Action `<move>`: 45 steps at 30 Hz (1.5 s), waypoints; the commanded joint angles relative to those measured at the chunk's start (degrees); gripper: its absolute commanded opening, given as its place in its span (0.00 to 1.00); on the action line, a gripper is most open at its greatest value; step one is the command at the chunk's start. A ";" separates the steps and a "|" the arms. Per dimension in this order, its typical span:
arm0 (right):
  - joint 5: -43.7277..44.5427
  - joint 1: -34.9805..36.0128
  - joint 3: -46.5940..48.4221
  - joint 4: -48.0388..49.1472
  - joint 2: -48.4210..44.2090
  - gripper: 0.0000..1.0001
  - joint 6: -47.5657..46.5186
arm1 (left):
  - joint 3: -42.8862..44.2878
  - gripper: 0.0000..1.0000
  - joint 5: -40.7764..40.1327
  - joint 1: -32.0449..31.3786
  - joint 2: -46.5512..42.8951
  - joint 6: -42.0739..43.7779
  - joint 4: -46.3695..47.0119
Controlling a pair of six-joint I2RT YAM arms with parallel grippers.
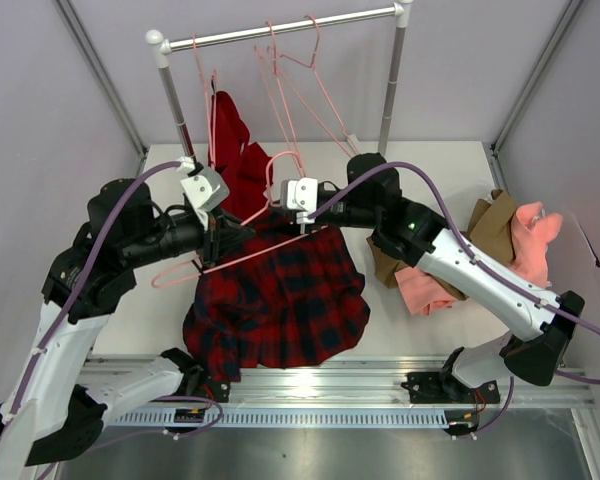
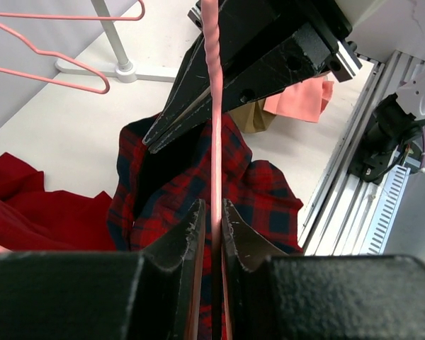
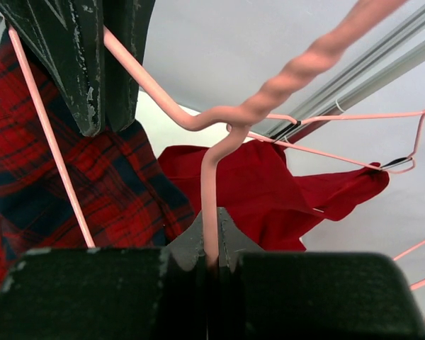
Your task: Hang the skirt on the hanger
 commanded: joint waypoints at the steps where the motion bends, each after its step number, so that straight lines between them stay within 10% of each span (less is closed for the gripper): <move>1: -4.02 -0.15 3.62 10.71 -2.48 0.00 4.28 | -2.89 0.18 1.72 -0.19 0.35 1.94 -3.91; 11: -4.29 -0.07 3.97 10.09 -2.40 0.00 5.59 | -6.06 0.00 4.98 -0.19 -0.35 1.42 -3.48; 16: 6.31 0.72 5.20 10.01 -0.81 0.08 10.68 | -5.88 0.00 -6.87 -0.10 -1.23 -5.50 0.47; 19: 12.38 1.16 6.43 8.08 -0.02 0.29 15.43 | -6.32 0.00 -12.85 -0.10 -2.90 -11.30 5.57; 24: 16.71 1.25 7.14 2.90 -0.54 0.99 19.92 | -2.73 0.00 -13.49 -0.10 -2.55 -14.67 6.55; 37: 46.92 -4.54 8.10 -1.86 -5.74 0.99 38.79 | 8.52 0.00 -18.25 -0.19 2.72 -16.87 -0.20; 45: 45.38 -10.53 17.21 -1.60 2.87 1.00 43.13 | 7.92 0.00 -6.89 -0.19 -0.96 -13.96 -2.86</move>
